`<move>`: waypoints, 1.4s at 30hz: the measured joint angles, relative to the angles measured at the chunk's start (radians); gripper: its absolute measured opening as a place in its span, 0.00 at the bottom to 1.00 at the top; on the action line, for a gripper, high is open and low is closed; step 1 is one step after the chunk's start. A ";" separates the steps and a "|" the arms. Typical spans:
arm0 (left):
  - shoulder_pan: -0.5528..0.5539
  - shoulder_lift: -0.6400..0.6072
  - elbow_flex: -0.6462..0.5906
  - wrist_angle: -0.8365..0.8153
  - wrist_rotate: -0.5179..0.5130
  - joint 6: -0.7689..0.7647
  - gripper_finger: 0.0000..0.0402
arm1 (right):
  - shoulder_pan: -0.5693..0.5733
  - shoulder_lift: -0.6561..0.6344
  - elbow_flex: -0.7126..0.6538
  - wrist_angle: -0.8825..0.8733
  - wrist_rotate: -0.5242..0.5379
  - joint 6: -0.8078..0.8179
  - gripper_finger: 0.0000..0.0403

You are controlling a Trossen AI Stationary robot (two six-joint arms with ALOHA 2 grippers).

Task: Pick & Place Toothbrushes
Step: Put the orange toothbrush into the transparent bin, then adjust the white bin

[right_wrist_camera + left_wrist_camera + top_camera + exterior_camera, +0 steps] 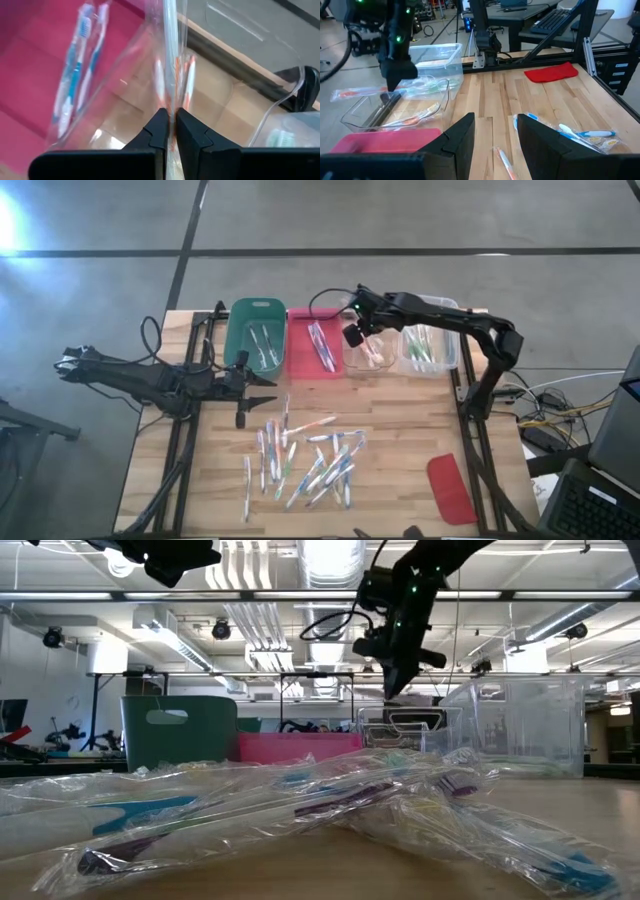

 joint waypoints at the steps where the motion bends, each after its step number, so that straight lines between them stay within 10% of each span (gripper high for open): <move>1: 0.000 0.000 0.000 0.000 0.000 0.000 0.38 | -0.006 0.010 0.000 -0.001 -0.001 0.000 0.04; 22: 0.000 0.000 0.000 0.000 0.000 -0.002 0.38 | -0.039 0.213 -0.002 -0.016 -0.031 -0.026 0.05; 42: 0.000 0.000 0.000 0.000 0.000 -0.001 0.38 | -0.042 0.141 -0.002 -0.047 -0.035 -0.068 0.34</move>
